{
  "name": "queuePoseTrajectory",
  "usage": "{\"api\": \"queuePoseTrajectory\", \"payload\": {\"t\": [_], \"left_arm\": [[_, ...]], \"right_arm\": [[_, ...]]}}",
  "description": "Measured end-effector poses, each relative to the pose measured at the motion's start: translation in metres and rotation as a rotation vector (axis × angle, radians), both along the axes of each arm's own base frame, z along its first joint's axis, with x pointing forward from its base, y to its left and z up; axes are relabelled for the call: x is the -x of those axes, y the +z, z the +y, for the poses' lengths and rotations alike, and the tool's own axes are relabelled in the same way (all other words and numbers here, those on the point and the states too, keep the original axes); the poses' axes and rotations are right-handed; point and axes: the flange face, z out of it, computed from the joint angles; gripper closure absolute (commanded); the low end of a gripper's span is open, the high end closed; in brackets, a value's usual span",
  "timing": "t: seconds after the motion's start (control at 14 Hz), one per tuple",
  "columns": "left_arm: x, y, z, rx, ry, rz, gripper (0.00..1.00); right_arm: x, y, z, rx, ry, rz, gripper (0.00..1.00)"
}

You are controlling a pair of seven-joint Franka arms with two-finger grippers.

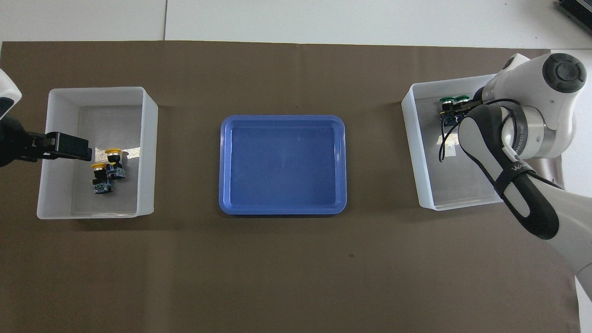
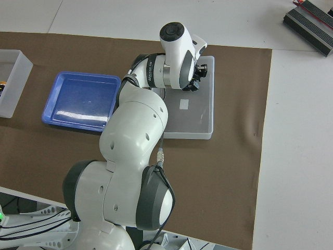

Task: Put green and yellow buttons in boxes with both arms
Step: 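Release the buttons in the boxes and lift both grippers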

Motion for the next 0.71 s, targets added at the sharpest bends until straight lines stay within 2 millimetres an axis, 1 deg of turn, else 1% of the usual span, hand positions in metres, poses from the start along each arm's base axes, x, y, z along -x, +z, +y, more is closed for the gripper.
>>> {"api": "queuePoseTrajectory", "payload": {"t": [0.14, 0.29, 0.36, 0.5, 0.57, 0.71], "left_arm": [[-0.004, -0.006, 0.001, -0.014, -0.002, 0.009, 0.00], [-0.006, -0.009, 0.000, -0.019, -0.008, 0.011, 0.00], [-0.006, -0.009, 0.001, -0.021, -0.009, 0.011, 0.00], [-0.006, -0.009, 0.002, -0.021, -0.008, 0.012, 0.00], [-0.006, -0.009, 0.004, -0.021, -0.005, 0.012, 0.00], [-0.006, -0.009, 0.010, -0.022, -0.001, 0.016, 0.00]], "right_arm": [[0.000, 0.000, 0.003, 0.000, 0.004, 0.000, 0.01], [-0.001, 0.002, 0.008, 0.000, 0.012, -0.003, 0.00], [-0.002, 0.006, 0.010, -0.001, 0.014, -0.011, 0.00], [-0.001, 0.027, 0.011, -0.006, -0.021, -0.030, 0.00], [0.001, 0.043, 0.014, -0.014, -0.061, -0.032, 0.00], [0.011, 0.083, 0.028, -0.037, -0.151, -0.031, 0.00]]}}
